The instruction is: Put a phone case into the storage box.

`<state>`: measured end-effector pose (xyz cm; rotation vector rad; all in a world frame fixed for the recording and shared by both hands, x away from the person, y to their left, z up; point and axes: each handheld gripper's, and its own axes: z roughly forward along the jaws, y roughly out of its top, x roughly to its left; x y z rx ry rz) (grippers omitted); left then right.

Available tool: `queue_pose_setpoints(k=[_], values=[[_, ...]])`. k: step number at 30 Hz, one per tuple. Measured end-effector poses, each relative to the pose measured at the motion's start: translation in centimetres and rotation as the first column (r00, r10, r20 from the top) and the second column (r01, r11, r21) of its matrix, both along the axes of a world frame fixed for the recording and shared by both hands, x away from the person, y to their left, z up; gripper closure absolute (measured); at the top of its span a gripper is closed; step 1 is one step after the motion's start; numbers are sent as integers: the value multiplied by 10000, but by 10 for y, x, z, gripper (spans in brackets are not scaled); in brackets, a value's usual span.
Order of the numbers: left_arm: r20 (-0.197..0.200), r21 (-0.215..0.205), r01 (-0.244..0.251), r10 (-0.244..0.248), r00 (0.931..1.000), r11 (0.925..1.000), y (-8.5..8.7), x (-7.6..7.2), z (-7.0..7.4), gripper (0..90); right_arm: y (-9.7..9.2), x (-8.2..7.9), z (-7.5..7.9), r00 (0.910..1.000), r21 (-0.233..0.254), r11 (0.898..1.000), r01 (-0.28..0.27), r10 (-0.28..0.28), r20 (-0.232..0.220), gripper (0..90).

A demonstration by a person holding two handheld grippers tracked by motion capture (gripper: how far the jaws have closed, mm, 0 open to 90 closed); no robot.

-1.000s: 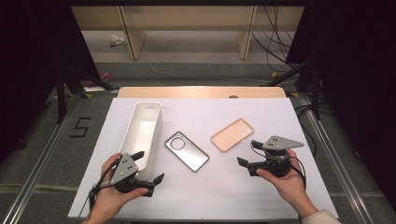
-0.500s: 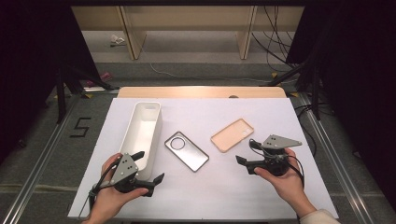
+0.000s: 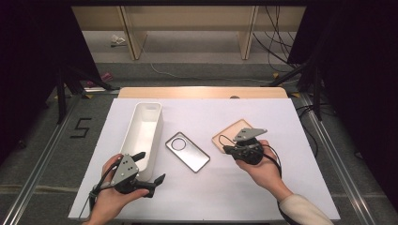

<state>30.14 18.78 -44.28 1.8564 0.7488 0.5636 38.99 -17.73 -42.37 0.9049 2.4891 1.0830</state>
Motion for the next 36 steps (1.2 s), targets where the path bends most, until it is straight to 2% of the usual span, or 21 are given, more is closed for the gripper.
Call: queue_pose_setpoints(k=[3,4,6,8,15,23,28,36], values=[[-3,16,19,-19,10000,10000,0,0,0,21,13,10,-5,9995,-201,9998,-72,66,-299,900],[-1,13,39,-39,10000,10000,0,0,0,21,23,17,-9,9989,-358,9991,-217,202,-424,900],[6,4,42,-42,10000,10000,0,0,0,22,27,19,-10,9984,-391,9986,-362,344,-458,900],[4,-5,39,-39,10000,10000,0,-1,0,22,41,22,-13,9973,-650,9962,-586,556,-477,900],[25,-1,49,-49,10000,10000,1,-1,1,21,57,33,-23,9957,-1108,9924,-536,447,-813,900],[20,-16,50,-50,10000,10000,1,-1,0,21,61,39,-28,9937,-1258,9902,-598,472,-1013,900],[26,3,97,-97,9999,10000,0,-1,0,21,68,42,-28,9922,-1253,9884,-859,735,-1004,900],[27,6,61,-61,10000,10000,2,-1,0,22,94,60,-28,9901,-1288,9855,-1100,973,-1010,900]])
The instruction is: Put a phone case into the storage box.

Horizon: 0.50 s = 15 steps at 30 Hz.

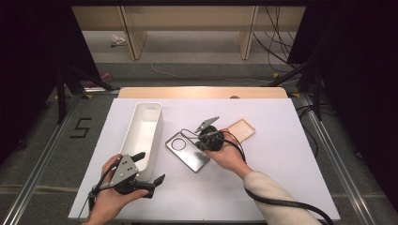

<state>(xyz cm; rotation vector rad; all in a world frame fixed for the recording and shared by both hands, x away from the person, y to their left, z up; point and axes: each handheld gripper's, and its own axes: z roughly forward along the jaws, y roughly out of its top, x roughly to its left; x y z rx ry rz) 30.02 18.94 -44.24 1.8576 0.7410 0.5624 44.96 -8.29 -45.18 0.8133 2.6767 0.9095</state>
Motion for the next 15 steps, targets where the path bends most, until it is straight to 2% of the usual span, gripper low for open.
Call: queue_pose_setpoints(k=[5,10,15], values=[[16,14,-5,5,10000,10000,0,0,0,21,11,8,-1,10000,-139,9999,-78,79,49,900],[50,91,33,-33,10000,10000,0,-1,1,21,31,17,-4,9998,-276,9995,-176,173,-83,900],[34,68,46,-46,10000,10000,0,-1,0,21,38,21,-7,9999,-465,9988,-121,119,-33,900]])
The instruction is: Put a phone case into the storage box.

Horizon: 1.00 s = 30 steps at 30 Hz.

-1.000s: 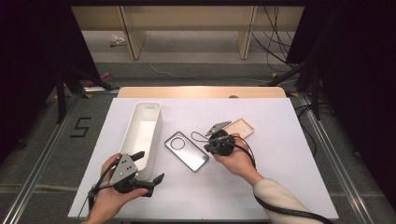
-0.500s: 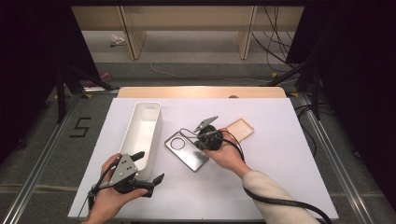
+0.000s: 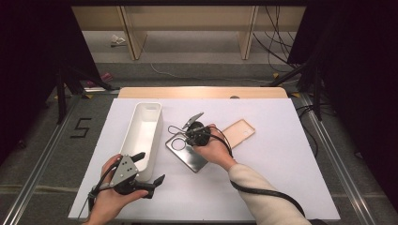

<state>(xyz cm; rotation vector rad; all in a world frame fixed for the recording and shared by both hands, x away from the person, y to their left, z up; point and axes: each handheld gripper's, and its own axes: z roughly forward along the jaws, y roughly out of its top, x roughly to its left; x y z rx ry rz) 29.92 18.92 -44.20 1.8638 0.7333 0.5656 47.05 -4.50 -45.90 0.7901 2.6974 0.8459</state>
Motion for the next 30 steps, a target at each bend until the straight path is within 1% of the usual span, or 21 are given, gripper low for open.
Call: queue_pose_setpoints(k=[1,2,4,5,6,9,10,12,13,14,15,16,20,26,27,30], values=[[-1,-2,4,-4,10000,10000,0,0,0,21,2,0,0,9998,-55,9999,148,-149,-111,900],[-15,-12,7,-7,10000,10000,0,0,0,21,2,1,0,10000,-145,9999,55,-55,12,900],[-1,22,14,-14,10000,10000,-1,0,0,21,4,3,-1,9999,-194,9997,141,-143,-88,900],[-1,17,17,-17,10000,10000,-1,0,0,21,4,3,-1,9999,-194,9997,141,-143,-88,900],[0,13,23,-23,10000,10000,-1,-1,0,21,5,4,-2,10000,-219,9998,35,-34,5,900],[-12,4,23,-23,10000,10000,-1,-1,0,21,8,5,-3,9998,-314,9994,134,-138,-152,900],[21,37,41,-42,10000,10000,-1,0,0,21,9,6,-4,10000,-326,9995,-7,5,-64,900],[15,31,40,-40,10000,10000,-1,0,0,21,10,7,-6,10000,-384,9993,0,-2,-57,900],[15,31,49,-49,10000,10000,-1,0,0,21,12,7,-7,9998,-412,9991,103,-110,-168,900],[-16,2,37,-37,10000,10000,-1,-1,0,21,12,8,-8,9999,-459,9989,41,-48,-134,900],[-4,16,54,-54,10000,10000,-1,-1,0,21,13,8,-8,9997,-453,9989,146,-155,-194,900],[1,22,58,-58,10000,10000,-1,-1,0,21,13,9,-9,9998,-483,9987,133,-140,-135,900],[21,22,81,-81,10000,10000,-1,-1,0,21,16,11,-12,9995,-585,9980,239,-251,-210,900],[10,20,108,-108,9999,9999,-1,-1,0,21,15,13,-13,9988,-532,9977,417,-429,-222,900],[12,15,115,-115,9999,9999,-2,-1,0,20,14,14,-13,9988,-509,9978,415,-428,-243,900],[20,21,129,-129,9999,9999,-2,-1,0,20,11,15,-13,9971,-453,9970,627,-645,-398,900]])
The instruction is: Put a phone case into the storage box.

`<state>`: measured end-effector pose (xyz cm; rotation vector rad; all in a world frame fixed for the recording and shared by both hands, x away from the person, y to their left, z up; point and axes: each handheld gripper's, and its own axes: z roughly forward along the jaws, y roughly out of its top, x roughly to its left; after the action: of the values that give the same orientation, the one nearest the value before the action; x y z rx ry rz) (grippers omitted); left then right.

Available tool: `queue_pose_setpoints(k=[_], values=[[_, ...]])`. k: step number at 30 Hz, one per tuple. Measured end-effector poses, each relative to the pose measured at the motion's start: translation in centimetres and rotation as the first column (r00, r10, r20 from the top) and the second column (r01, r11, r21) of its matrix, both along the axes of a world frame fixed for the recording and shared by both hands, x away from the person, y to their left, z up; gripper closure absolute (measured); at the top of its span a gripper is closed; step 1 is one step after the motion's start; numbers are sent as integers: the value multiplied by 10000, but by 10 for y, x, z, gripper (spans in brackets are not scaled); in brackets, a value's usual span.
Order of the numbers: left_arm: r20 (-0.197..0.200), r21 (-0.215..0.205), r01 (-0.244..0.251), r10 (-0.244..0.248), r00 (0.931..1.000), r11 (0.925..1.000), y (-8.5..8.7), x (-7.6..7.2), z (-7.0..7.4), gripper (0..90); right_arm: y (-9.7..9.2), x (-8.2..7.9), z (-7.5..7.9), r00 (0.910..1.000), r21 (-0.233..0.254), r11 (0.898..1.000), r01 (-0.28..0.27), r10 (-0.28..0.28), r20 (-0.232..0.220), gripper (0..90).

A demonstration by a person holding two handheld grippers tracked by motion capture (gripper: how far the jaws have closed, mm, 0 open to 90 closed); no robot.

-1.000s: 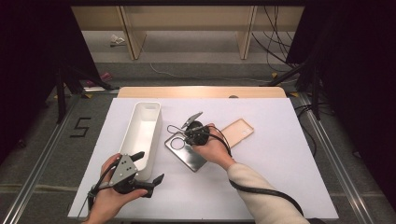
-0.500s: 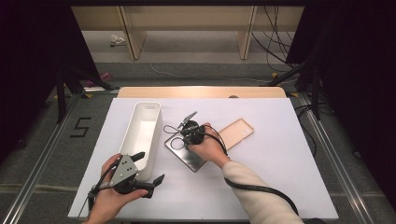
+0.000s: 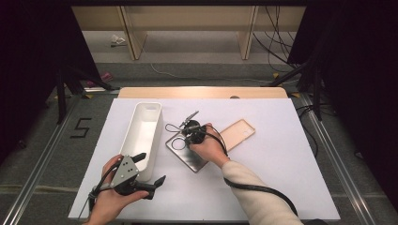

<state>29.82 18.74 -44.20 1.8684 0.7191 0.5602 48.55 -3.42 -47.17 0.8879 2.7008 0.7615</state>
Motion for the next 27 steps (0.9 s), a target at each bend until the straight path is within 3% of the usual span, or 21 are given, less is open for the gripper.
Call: queue_pose_setpoints(k=[13,21,27], values=[[-13,19,24,-24,10000,10000,-1,0,0,20,-15,1,1,9976,-100,9978,648,-650,-217,900],[-10,38,48,-48,10000,10000,-2,-1,-1,20,-32,0,5,9908,-490,9906,1278,-1297,-377,900],[-5,64,47,-47,10000,10000,-2,-1,-1,20,-42,-1,6,9886,-662,9878,1413,-1443,-439,900]])
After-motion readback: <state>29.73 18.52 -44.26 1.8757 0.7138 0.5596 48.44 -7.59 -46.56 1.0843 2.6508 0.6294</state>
